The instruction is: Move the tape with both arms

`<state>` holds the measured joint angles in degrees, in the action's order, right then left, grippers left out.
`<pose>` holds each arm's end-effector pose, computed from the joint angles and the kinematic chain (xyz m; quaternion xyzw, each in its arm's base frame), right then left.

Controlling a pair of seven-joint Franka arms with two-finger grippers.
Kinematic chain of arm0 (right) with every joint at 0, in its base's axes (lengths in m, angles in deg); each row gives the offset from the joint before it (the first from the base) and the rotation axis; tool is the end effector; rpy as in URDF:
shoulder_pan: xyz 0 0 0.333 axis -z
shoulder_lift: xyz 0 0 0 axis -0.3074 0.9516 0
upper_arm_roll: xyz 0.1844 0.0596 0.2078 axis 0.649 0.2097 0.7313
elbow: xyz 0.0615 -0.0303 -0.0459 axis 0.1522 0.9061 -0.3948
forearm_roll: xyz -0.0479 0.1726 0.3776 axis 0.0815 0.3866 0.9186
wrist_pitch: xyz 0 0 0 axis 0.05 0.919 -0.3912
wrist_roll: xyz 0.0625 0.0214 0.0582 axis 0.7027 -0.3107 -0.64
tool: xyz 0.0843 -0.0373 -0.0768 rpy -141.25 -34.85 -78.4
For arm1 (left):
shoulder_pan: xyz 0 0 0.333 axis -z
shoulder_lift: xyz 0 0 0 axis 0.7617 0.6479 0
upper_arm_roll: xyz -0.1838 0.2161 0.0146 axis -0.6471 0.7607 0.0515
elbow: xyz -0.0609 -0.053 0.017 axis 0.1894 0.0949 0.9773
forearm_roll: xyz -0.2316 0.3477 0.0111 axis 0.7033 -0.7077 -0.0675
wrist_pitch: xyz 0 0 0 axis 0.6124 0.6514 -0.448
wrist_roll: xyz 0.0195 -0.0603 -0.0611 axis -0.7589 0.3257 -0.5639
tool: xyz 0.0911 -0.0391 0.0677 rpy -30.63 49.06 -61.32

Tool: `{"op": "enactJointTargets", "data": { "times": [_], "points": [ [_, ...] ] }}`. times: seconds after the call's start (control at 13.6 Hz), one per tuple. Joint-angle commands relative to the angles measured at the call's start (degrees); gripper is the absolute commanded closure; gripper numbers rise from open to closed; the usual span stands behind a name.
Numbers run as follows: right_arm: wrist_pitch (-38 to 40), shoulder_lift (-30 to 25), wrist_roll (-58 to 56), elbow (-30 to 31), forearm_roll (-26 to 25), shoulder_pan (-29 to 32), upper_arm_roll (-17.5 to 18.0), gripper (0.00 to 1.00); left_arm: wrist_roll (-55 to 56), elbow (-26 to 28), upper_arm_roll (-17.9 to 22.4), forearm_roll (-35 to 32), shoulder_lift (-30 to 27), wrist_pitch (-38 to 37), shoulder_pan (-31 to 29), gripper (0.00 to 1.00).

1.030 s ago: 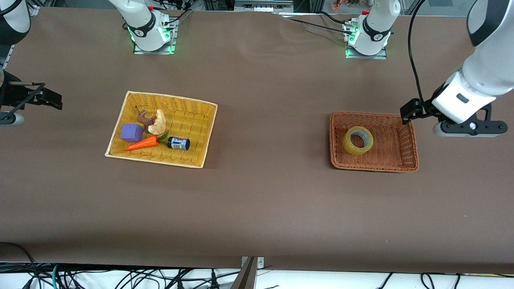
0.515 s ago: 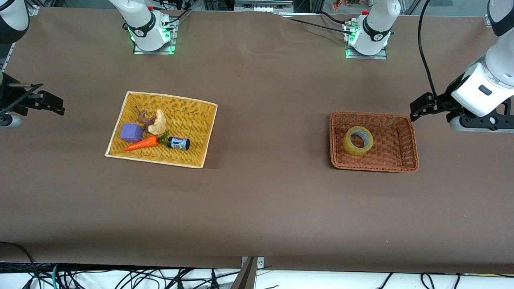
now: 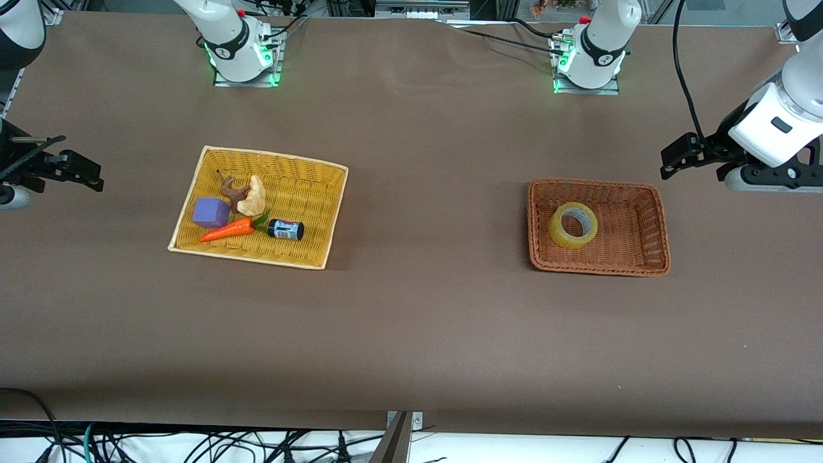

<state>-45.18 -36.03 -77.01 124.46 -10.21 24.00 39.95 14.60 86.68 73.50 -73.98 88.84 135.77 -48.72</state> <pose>0.6182 -0.0270 0.5303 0.9991 0.0285 -0.0062 0.0323 0.5885 -0.0582 0.5544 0.9999 0.0010 -0.0065 0.0089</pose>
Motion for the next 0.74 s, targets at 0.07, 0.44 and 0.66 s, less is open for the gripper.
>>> {"op": "enactJointTargets", "data": {
  "times": [0.07, 0.44, 0.66],
  "points": [
    [0.4, -0.5, 3.3, -1.6, 3.1, 0.4, 0.4, 0.00, -1.3, 2.6, 0.7, 0.8, -2.1, 0.9, 0.3, 0.00],
    [0.3, 0.5, 5.1, -3.3, 3.2, 0.0, 0.6, 0.00, -1.3, 1.6, 0.6, 0.7, -1.8, -0.2, 0.3, 0.00],
    [0.6, 0.5, 4.9, -3.2, 3.3, 0.0, 0.5, 0.00, -1.3, 1.6, 0.6, 0.8, -1.8, -0.2, 0.3, 0.00]
  ]
}}
